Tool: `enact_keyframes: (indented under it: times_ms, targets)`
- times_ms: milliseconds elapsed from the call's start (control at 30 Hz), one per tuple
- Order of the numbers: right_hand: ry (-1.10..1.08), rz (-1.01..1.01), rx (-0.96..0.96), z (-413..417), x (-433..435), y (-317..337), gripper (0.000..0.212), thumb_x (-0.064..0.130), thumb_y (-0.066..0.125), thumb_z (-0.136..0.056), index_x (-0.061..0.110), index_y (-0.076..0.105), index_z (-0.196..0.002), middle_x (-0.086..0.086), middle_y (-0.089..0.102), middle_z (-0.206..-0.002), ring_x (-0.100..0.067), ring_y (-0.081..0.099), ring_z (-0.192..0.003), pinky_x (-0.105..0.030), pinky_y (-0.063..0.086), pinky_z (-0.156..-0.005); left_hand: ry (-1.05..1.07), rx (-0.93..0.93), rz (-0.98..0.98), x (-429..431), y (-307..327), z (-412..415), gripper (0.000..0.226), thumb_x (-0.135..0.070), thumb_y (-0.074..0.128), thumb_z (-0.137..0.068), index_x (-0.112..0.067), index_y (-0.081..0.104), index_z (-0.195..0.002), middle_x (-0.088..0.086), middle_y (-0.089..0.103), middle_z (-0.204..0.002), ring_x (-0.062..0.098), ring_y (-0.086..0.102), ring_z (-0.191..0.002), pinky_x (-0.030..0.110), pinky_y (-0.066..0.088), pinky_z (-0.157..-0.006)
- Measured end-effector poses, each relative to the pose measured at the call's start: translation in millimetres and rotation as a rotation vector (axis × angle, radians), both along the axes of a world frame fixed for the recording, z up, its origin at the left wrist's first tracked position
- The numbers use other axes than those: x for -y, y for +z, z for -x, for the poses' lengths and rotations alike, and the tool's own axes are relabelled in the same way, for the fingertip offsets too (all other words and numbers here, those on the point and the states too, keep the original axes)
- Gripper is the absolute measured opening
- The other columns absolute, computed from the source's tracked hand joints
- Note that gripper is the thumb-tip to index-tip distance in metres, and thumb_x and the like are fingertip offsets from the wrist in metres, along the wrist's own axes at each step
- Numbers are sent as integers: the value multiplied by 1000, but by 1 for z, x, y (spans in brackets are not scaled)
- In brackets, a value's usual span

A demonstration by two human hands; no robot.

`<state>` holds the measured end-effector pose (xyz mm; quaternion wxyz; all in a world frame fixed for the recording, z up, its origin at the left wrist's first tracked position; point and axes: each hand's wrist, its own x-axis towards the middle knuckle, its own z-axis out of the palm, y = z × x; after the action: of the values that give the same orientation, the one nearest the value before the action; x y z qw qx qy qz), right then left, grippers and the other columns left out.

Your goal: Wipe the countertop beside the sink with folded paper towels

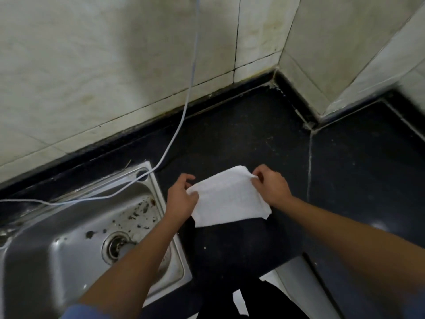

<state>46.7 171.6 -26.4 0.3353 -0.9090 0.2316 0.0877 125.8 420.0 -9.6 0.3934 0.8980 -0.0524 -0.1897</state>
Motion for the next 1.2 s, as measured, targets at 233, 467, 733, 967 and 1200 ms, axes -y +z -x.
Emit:
enact_keyframes:
  times_ms: [233, 467, 733, 967, 1200]
  targets:
    - [-100, 12, 5, -56, 35, -6, 12, 29, 57, -92, 23, 55, -102, -3, 63, -89, -24, 61, -83, -36, 51, -72, 178, -27, 57, 39, -10, -52, 34, -6, 65, -83, -10, 56, -116, -2, 56, -76, 9, 53, -68, 20, 41, -65]
    - [-164, -36, -131, -51, 46, -19, 43, 41, 60, -90, 23, 49, -127, -1, 64, -105, -24, 62, -97, -40, 51, -82, 143, -188, -125, 20, -34, -15, 58, -29, 75, -80, -15, 47, -128, 5, 63, -87, 18, 61, -82, 30, 47, -73]
    - [-106, -31, -244, 42, 9, -21, 59, 32, 67, -83, 28, 41, -135, -4, 65, -107, -27, 63, -93, -36, 51, -78, -92, -38, -115, 19, -32, 37, 44, -8, 69, -79, -19, 60, -121, -8, 58, -93, 18, 56, -95, 34, 50, -84]
    - [-405, -294, 12, 45, 13, -18, 13, 18, 67, -87, 19, 58, -96, -4, 65, -90, -20, 65, -62, -33, 55, -63, 47, -3, -2, 26, -19, 16, 15, -1, 62, -82, -15, 63, -88, -1, 56, -71, 6, 51, -62, 12, 39, -57]
    - [112, 305, -213, 79, 10, -13, 28, 36, 58, -89, 24, 56, -115, 1, 52, -113, -20, 53, -105, -31, 45, -70, -78, -62, -293, 7, -40, 40, 17, -10, 62, -84, -9, 61, -102, 5, 57, -87, 18, 55, -73, 28, 44, -65]
